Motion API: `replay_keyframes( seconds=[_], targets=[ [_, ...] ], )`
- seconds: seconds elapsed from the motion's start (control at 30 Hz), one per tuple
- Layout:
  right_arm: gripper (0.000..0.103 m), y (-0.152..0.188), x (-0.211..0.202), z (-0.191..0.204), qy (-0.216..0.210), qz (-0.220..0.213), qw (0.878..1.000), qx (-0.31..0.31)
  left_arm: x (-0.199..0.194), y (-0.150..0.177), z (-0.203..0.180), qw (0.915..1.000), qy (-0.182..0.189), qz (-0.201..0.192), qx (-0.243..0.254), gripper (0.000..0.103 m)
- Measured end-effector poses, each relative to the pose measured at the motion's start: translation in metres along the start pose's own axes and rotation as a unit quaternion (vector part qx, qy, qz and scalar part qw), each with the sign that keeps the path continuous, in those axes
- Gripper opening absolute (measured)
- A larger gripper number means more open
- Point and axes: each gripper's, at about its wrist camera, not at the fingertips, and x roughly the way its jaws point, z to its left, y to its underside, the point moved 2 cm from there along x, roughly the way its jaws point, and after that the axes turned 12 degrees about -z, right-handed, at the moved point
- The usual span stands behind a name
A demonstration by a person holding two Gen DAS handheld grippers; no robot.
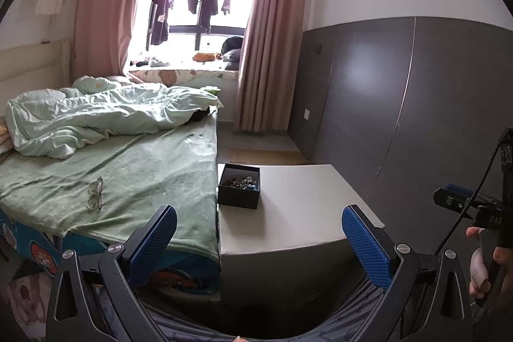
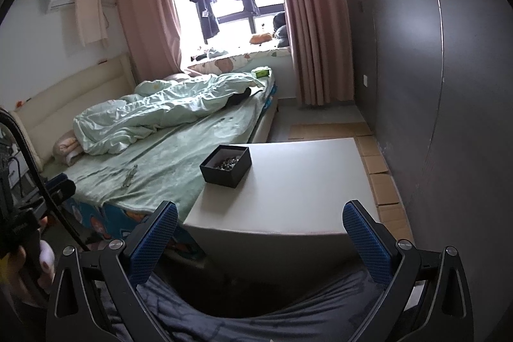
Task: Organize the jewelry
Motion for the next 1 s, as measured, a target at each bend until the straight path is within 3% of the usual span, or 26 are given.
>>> replay_keyframes(
  seconds=[1.0],
  targets=[
    [0.103,0.0054,0.0060,0.0086,-0.002,0.011,1.000,-0.006,-0.0032,0.0002,-0.0022,1.0000,0.002,-0.006,0.005,0.103]
  ],
)
